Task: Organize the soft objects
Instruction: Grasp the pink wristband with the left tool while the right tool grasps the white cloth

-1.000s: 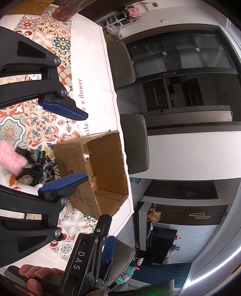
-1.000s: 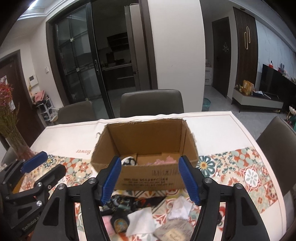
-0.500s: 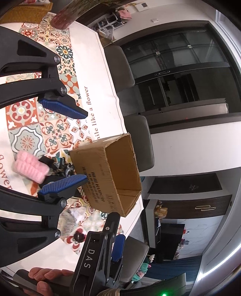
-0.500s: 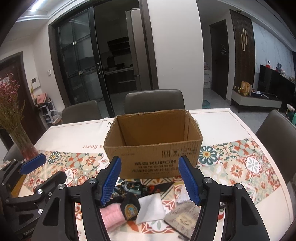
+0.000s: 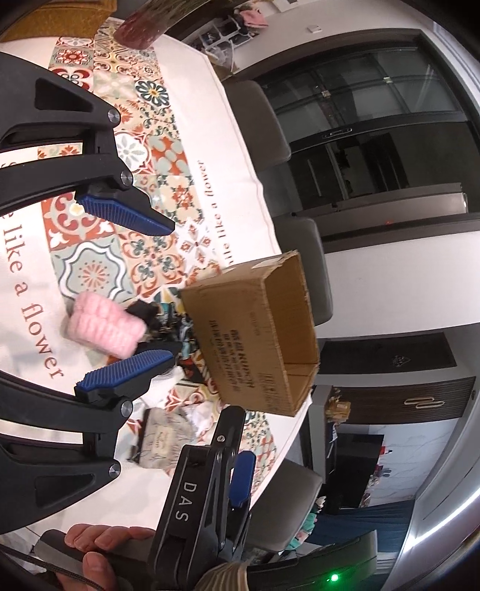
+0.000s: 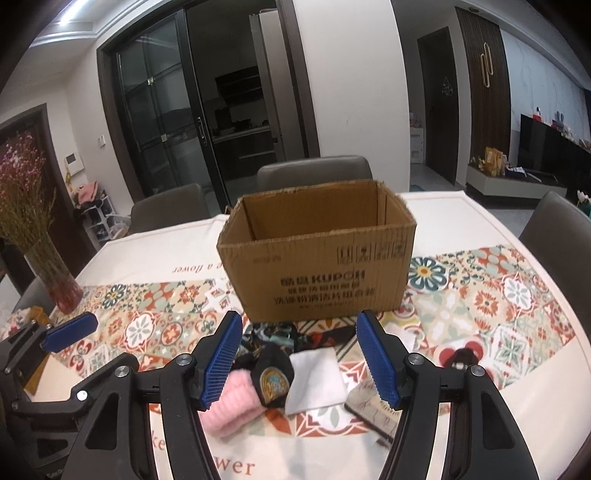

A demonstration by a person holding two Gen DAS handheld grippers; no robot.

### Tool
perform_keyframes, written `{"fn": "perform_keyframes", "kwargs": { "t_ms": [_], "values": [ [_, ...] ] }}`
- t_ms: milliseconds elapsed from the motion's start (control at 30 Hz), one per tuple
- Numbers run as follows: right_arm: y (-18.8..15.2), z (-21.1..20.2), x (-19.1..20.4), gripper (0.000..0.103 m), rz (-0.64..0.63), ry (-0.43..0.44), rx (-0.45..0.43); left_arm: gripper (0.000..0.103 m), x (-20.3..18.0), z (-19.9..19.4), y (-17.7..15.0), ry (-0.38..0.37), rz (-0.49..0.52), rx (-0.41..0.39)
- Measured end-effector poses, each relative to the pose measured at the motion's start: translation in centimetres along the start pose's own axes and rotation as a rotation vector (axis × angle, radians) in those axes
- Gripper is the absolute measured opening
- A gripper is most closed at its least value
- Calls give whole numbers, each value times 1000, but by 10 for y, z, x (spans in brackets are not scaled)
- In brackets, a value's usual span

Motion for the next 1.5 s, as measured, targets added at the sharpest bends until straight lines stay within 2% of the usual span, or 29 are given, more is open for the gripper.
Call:
{"fn": "perform_keyframes", "kwargs": {
  "t_ms": [367,733,967,1500],
  "values": [
    [-32,7,5,65,-38,16,23,65,-6,8,-39,-42,9,60],
    [-53,29,0,65,-44,35,65,66,-11,31,-64,-88,1,130],
    [-66,45,-7,65,-26,33,95,66,-15,52,-74,-131,8,174],
    [-72,84,-17,63,12,42,135,67,-11,90,-84,-164,-7,248]
  ]
}}
Point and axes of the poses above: each gripper's, at about its wrist camera, not at the fingertips, and z roughly the way its jaws point, x to its left, y to its top, the point moved 1 cm from there along z, roughly the way its jaws point, and after that the axes turned 10 degrees about -x, right-handed, at the moved point
